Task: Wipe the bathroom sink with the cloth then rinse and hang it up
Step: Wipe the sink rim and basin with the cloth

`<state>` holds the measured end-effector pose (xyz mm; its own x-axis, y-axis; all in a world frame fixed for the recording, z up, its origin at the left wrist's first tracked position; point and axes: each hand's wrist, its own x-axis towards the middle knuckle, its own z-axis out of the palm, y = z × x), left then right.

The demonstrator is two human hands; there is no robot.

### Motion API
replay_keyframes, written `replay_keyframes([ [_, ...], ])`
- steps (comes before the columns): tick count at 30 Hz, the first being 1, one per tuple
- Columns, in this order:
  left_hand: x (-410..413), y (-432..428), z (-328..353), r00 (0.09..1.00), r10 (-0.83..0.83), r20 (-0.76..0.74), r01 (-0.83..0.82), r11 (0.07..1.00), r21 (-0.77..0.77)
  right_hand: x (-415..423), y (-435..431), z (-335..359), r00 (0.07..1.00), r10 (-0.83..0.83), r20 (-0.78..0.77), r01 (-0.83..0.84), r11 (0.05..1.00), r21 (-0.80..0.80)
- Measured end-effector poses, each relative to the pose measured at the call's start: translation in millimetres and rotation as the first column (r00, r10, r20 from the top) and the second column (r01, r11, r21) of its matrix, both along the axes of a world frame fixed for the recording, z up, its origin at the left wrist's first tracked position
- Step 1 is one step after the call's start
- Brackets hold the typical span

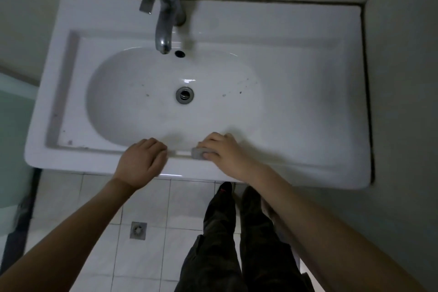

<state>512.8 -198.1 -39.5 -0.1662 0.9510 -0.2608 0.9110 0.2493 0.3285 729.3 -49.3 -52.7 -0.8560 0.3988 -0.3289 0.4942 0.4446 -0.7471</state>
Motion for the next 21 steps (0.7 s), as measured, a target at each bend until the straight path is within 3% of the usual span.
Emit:
replay_keyframes([
  [7,-3,9,1,0.997,0.075,-0.001,-0.075,0.997,-0.012,146,53,9,0.983,-0.155,0.097,0.122,0.95,0.287],
  [14,-9,5,-9,0.998,0.065,0.004,-0.065,0.998,-0.021,112,108,-21,0.99,-0.132,-0.049,0.138,0.839,0.527],
  [19,-8,4,-10,0.998,0.064,-0.004,-0.064,0.998,-0.017,58,202,-25,0.933,-0.344,-0.109,0.339,0.728,0.596],
  [21,-8,4,-9,0.997,0.077,-0.015,-0.077,0.997,-0.018,30,208,-29,0.927,-0.358,-0.114,0.349,0.71,0.612],
])
